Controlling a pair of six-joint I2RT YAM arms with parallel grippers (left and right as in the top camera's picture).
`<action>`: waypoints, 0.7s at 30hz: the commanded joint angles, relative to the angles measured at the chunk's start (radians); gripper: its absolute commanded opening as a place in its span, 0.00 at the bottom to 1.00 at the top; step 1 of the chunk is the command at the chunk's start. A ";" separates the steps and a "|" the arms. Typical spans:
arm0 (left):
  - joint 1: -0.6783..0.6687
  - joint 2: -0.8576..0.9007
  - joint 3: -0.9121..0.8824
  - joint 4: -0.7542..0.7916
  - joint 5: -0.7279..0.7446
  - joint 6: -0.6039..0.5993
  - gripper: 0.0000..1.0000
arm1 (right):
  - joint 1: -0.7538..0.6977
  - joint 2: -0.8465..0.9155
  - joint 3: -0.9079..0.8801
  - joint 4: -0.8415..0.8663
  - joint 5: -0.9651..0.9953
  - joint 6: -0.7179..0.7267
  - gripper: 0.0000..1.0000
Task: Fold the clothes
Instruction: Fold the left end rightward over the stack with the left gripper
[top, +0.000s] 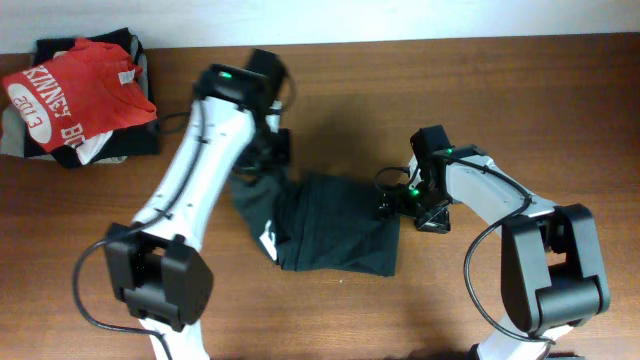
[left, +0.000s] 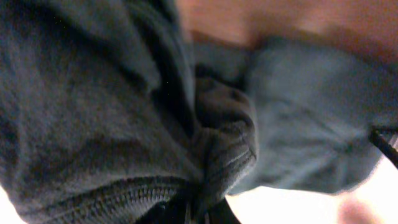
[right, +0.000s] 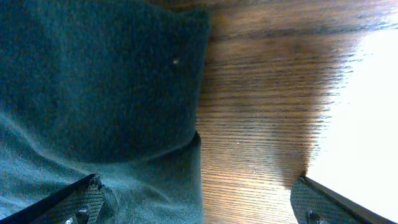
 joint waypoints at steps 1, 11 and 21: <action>-0.129 -0.003 0.018 0.047 0.058 -0.014 0.01 | 0.011 0.096 -0.039 0.031 -0.040 -0.010 1.00; -0.318 0.077 0.016 0.140 0.111 -0.063 0.01 | 0.010 0.096 -0.039 0.031 -0.055 -0.018 0.99; -0.328 0.077 0.006 0.208 0.135 -0.126 0.02 | -0.194 0.092 0.273 -0.316 -0.126 -0.218 0.99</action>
